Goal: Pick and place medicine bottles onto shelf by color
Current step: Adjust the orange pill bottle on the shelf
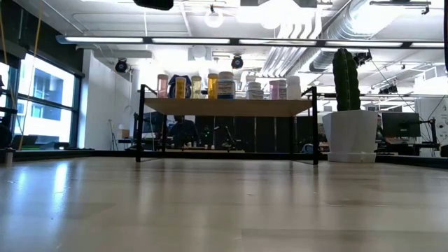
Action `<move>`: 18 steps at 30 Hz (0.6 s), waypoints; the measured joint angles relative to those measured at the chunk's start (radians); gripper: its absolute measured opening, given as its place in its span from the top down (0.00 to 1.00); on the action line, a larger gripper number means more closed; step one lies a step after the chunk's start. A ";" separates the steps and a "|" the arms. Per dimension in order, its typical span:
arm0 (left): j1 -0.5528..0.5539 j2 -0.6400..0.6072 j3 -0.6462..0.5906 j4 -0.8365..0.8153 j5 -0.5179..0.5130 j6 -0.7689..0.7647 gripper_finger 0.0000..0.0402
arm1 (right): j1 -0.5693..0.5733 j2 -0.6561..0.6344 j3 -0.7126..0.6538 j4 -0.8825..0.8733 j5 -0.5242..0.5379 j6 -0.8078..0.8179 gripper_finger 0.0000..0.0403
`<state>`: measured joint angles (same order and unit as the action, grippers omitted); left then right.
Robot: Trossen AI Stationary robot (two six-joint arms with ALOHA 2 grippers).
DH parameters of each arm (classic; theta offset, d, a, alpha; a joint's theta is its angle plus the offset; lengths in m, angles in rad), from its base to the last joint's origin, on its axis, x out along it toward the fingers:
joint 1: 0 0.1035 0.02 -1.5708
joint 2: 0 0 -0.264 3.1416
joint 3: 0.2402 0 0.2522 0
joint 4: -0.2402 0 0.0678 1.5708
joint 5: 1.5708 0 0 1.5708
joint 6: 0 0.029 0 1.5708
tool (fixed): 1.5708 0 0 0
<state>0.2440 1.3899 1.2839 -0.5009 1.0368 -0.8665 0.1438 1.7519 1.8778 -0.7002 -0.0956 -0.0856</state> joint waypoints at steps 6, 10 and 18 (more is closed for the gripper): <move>0.039 0.000 0.000 0.001 -0.001 0.056 0.55 | -0.008 -0.051 0.000 0.000 0.044 0.025 0.34; 0.064 0.000 0.000 0.000 -0.012 0.096 0.55 | -0.025 -0.080 0.000 -0.001 0.044 0.063 0.34; 0.105 0.000 0.000 0.005 -0.064 0.194 0.55 | -0.067 -0.134 0.000 0.011 0.082 0.089 0.33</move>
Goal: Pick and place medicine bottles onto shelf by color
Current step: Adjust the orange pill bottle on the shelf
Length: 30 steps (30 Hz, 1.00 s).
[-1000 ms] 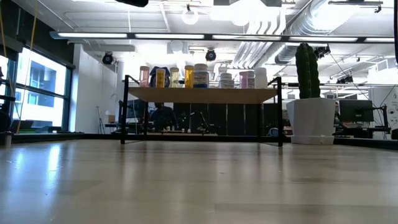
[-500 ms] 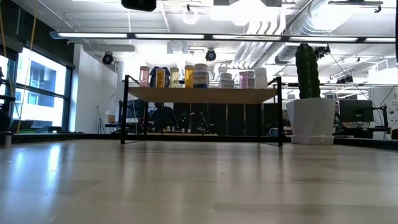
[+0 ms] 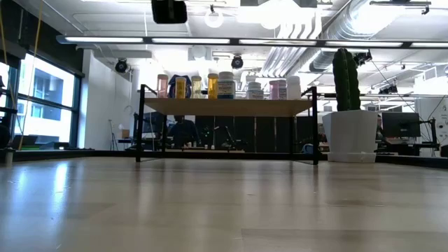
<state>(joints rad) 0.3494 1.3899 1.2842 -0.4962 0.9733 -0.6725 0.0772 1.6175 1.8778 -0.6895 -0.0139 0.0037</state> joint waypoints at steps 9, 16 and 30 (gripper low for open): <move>0.031 0.000 0.000 0.089 -0.137 0.137 0.55 | -0.067 -0.074 0.000 0.027 0.075 0.000 0.33; 0.031 0.000 0.000 0.218 -0.264 0.217 0.55 | -0.139 -0.110 0.000 0.092 0.076 -0.002 0.33; 0.029 0.000 0.000 0.365 -0.595 0.438 0.55 | -0.243 -0.141 0.000 0.198 0.061 -0.112 0.33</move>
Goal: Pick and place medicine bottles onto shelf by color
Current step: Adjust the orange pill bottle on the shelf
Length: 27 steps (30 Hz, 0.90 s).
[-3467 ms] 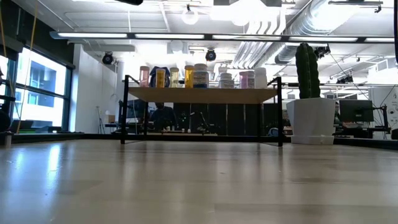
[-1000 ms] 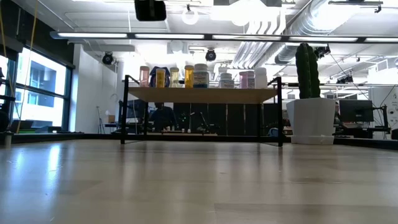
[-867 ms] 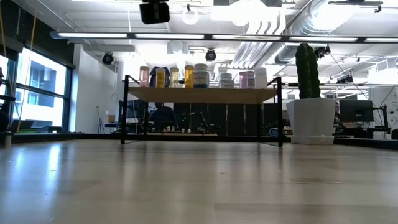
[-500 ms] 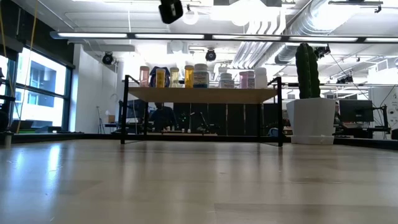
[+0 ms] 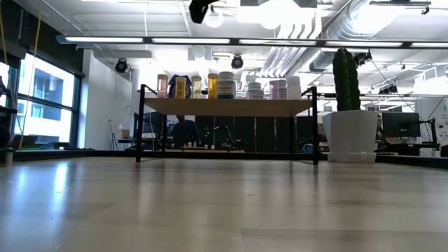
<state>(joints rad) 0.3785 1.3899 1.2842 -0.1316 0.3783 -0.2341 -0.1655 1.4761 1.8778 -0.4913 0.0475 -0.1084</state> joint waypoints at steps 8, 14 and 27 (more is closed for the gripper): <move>0.000 0.000 0.000 0.034 -0.124 0.136 0.55 | -0.072 0.000 0.000 -0.068 -0.233 -0.031 0.33; -0.001 0.000 0.000 0.034 -0.140 0.237 0.55 | -0.135 0.001 0.000 -0.121 -0.399 -0.023 0.33; -0.033 0.000 0.000 0.063 -0.139 0.332 0.55 | -0.155 0.032 0.000 -0.130 -0.505 0.016 0.33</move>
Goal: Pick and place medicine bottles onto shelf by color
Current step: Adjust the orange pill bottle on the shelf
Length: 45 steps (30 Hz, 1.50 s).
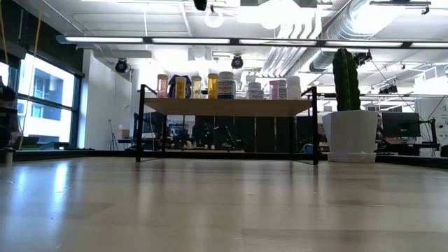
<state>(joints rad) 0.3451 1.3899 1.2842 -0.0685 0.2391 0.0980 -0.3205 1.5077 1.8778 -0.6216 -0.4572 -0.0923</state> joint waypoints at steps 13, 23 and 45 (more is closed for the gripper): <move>-0.012 0.000 0.000 0.026 -0.044 -0.016 0.55 | 0.030 0.020 0.000 -0.012 0.003 0.040 0.33; -0.012 0.000 0.000 0.089 -0.067 -0.061 0.55 | 0.059 0.020 0.000 -0.055 0.114 0.024 0.33; -0.012 0.000 0.000 0.088 -0.102 -0.060 0.55 | 0.059 0.020 0.000 -0.063 0.117 0.025 0.48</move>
<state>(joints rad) 0.3328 1.3899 1.2842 0.0196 0.1367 0.0376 -0.2619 1.5272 1.8778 -0.6846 -0.3401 -0.0677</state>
